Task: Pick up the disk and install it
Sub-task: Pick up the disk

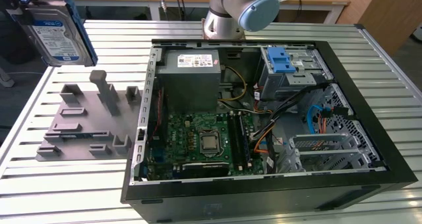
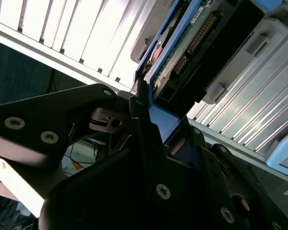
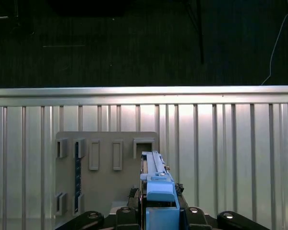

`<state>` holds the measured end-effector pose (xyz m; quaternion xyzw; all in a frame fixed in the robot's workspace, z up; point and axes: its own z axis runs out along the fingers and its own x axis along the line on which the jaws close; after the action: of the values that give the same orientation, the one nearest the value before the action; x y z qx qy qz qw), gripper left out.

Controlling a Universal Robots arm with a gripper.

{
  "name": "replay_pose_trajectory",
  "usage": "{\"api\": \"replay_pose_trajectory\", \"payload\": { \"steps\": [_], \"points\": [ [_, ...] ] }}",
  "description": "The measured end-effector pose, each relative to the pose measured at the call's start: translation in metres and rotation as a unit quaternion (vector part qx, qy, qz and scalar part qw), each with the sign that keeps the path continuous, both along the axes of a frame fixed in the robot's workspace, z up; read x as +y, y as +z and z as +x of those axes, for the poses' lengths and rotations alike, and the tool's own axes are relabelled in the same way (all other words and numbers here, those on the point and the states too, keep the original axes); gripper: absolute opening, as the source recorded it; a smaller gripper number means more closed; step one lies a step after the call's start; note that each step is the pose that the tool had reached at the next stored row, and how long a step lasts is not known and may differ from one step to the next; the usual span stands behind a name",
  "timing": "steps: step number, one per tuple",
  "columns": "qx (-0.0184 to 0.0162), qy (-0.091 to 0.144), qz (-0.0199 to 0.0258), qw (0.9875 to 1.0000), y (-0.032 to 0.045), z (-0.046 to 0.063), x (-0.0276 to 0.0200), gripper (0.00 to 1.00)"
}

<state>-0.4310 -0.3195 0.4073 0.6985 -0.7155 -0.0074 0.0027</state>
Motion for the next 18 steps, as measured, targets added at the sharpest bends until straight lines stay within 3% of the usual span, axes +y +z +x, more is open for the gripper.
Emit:
{"api": "replay_pose_trajectory", "payload": {
  "steps": [18],
  "points": [
    [0.0000, 0.000, 0.0000, 1.0000, 0.0108, 0.000, 0.0001, 0.36]
  ]
}}
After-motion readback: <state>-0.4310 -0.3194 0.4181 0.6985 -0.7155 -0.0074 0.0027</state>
